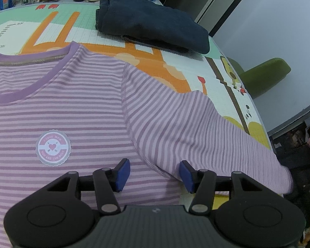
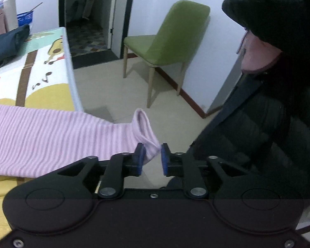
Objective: Fold clothes
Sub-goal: 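Open the right gripper and release the sleeve, then move both grippers over the shirt body to smooth it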
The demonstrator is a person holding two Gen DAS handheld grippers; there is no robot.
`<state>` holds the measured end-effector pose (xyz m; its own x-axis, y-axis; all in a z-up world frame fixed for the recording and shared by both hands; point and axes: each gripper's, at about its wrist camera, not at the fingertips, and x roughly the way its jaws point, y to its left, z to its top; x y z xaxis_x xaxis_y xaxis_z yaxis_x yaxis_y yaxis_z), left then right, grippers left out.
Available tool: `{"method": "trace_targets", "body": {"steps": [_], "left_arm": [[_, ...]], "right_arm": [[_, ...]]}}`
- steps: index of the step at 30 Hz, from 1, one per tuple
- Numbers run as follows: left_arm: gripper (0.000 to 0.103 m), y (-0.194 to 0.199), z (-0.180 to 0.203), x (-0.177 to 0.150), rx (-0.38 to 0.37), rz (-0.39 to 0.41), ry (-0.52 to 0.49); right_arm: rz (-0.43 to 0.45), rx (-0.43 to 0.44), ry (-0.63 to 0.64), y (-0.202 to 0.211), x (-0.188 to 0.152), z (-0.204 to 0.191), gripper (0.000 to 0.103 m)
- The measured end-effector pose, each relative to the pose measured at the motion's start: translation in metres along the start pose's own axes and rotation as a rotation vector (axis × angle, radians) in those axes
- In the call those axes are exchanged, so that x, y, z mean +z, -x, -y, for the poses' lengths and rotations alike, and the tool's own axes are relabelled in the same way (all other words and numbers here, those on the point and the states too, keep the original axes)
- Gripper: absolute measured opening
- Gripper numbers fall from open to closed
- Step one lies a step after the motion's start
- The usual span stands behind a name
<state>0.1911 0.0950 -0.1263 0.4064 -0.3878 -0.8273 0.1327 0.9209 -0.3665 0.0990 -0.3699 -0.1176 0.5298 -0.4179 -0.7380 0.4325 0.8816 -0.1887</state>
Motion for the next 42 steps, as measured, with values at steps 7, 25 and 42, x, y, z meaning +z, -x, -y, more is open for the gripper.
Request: {"method": "trace_targets", "body": {"steps": [7,25,42], "left_arm": [[0.056,0.012,-0.011,-0.004,-0.002,0.002,0.032],[0.056,0.083,-0.120,-0.045,0.095,0.043,0.168],[0.056,0.092,-0.138,-0.055,0.076,0.043,0.112]], "right_arm": [[0.068,0.143,-0.052,0.045,0.017,-0.014,0.019],[-0.334,1.032,-0.041,0.060,0.012,-0.285,0.031],[-0.241,0.734,-0.130,0.005,0.038,-0.278,0.017]]}}
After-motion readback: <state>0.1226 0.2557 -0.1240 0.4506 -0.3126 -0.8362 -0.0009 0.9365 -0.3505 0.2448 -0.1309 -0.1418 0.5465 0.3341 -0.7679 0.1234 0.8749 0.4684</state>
